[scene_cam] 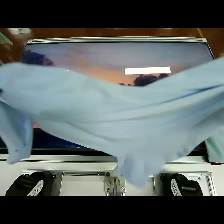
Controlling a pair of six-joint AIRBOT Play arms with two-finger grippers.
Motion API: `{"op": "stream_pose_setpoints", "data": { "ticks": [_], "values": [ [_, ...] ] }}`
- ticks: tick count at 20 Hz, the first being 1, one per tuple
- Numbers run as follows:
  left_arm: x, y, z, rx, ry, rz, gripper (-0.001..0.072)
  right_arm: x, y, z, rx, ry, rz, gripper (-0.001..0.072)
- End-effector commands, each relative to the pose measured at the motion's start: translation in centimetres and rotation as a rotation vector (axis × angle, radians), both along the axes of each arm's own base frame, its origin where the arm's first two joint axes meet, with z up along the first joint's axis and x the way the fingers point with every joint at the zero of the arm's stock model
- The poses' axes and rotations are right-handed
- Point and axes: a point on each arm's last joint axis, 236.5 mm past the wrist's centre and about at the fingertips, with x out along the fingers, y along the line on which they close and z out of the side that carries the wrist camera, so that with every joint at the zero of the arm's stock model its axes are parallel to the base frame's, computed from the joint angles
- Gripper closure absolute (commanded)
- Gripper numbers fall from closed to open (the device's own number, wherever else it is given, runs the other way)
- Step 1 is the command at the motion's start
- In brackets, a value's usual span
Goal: Fold the shirts.
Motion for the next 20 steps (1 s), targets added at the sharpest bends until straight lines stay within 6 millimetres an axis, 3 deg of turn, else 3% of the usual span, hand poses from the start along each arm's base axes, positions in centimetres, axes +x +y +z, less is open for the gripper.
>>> {"op": "stream_pose_setpoints", "data": {
  "ticks": [1,4,8,12,15,17,20],
  "values": [
    [-0.3,-0.1,-8.0,0.05,0.265,-0.013,0.0668,-1.8,-2.7,-5.5,-0.05,0.248,-0.1,0.0652],
    [1.2,-0.3,-16.4,0.049,0.503,0.02,0.0668,0.4,-3.2,-10.1,-0.002,0.413,-0.123,0.0653],
    [2.3,-1.0,-27.0,0.027,0.761,0.055,0.0668,5.0,-3.8,-21.5,0.039,0.725,-0.131,0.0652],
    [7.5,-0.9,-33.7,0.004,0.83,0.161,0.0668,15.7,-4.6,-30.2,0.153,0.722,-0.184,0.0653],
    [11.5,-2.2,-38.9,-0.043,0.898,0.176,0.0667,22.2,-2.5,-36.6,0.36,0.755,-0.178,0.0652],
    [14.7,-2.8,-41.5,-0.086,0.893,0.205,0.0667,25.8,-1.5,-40.1,0.518,0.742,-0.207,0.0653],
    [18.7,-2.7,-43.4,-0.094,0.871,0.251,0.0665,28.1,-0.5,-43.5,0.689,0.751,-0.254,0.0652]
  ]
}}
